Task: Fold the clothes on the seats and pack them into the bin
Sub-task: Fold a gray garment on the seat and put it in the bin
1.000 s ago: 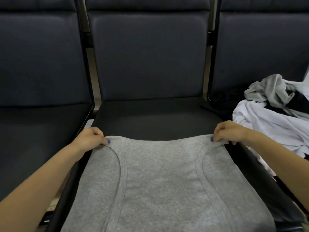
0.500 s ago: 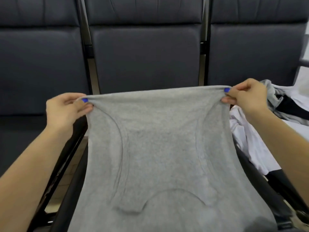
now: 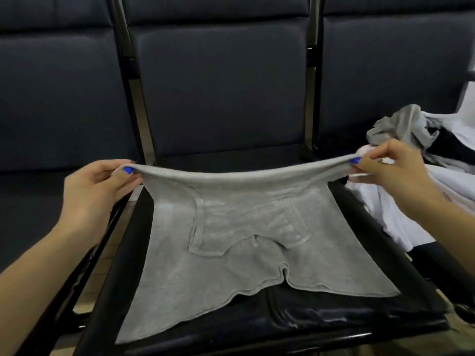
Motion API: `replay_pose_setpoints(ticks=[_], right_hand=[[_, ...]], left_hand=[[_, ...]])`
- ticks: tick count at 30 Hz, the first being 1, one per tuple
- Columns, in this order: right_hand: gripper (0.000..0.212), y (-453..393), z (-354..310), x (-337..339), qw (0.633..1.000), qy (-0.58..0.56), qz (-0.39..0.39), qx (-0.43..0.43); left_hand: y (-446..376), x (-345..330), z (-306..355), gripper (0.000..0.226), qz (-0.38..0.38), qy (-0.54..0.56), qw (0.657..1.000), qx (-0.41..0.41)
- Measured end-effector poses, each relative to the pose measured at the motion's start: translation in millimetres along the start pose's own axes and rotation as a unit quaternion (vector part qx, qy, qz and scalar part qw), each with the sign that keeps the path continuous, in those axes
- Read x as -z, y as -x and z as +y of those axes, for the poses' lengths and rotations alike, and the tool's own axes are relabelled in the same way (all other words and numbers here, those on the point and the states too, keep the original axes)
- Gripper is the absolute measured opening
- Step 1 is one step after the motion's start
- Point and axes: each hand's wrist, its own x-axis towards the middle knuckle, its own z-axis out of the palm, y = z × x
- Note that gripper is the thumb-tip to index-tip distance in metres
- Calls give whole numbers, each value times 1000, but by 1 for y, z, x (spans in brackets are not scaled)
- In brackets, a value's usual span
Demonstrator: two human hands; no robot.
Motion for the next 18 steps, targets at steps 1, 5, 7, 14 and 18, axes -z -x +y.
replay_pose_setpoints(ticks=[1,5,7,14,18], right_hand=[[25,10,4,3,1000,8,-21,-14],[36,50,21,16,978,30,-192,-79],[57,61,30,21,953,52,-278,-105],[65,68,50,26,899,219,-371,-81],[30,57,50,22,902,247,-352,-33]], left_hand=[[7,5,-5,13,-16,-3,1000,10],[34,28,-27,14,-60,-8,996,69],[45,37,-35,23,-88,-2,991,104],[70,27,-59,83,-206,6,965,163],[77,11,-70,14,-191,-151,968,67]])
